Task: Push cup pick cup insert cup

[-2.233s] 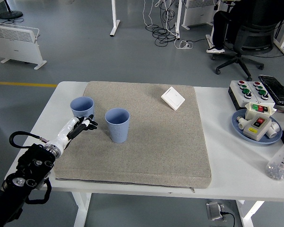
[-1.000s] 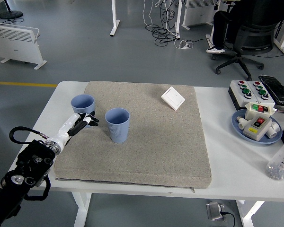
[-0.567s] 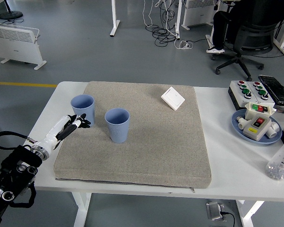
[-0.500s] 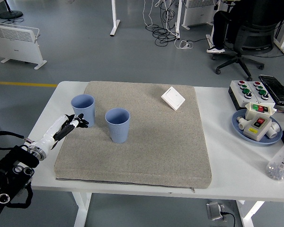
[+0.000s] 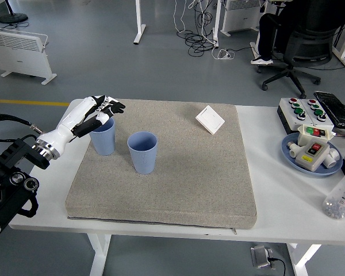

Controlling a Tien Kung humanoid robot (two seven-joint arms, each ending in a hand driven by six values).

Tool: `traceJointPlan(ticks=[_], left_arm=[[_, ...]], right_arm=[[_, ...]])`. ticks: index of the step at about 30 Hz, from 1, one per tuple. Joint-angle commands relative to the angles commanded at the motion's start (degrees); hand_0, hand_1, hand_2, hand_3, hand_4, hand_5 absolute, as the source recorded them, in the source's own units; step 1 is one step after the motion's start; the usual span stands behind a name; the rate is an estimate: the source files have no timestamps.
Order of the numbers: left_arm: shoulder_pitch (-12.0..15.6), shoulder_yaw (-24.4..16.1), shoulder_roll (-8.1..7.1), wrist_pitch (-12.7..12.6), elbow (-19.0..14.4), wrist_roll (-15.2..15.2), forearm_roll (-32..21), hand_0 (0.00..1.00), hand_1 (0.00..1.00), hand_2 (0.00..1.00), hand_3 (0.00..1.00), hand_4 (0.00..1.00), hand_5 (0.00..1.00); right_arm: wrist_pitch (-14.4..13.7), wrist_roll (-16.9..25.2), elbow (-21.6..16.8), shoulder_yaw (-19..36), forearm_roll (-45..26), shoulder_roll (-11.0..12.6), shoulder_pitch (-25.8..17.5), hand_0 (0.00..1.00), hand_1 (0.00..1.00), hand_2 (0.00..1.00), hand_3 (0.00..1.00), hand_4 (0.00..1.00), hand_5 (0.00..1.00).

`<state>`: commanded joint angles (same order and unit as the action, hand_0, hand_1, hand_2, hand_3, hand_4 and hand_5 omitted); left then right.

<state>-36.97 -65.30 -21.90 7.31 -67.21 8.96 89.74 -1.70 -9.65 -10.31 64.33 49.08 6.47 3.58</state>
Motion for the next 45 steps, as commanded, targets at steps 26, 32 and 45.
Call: traceJointPlan(ticks=[26,32,45], left_arm=[[-21.6,19.1,8.48,13.9,22.0,-9.2,26.6,0.998,0.961,0.998,0.998,0.998,0.531],[-22.7,19.4,10.54,12.4,25.8,-7.2,30.3,0.823,0.891,0.998,0.987,0.998,0.485],[-23.5,19.3,12.24,12.9,29.6,-6.9,31.2,0.576,0.762,0.978,0.935,0.924,0.366]], right_arm=[[-0.3,-0.2,0.0,-1.3,-0.3,0.8,0.6,0.753,0.625,0.62,0.557,0.074,0.447],[-0.3,-0.3,0.0,-1.4,-0.3,0.9,0.8,0.752,0.626,0.62,0.557,0.073,0.447],[-0.4,-0.3,0.0,-1.4,-0.2,1.0,1.0,0.752,0.625,0.62,0.557,0.072,0.446]])
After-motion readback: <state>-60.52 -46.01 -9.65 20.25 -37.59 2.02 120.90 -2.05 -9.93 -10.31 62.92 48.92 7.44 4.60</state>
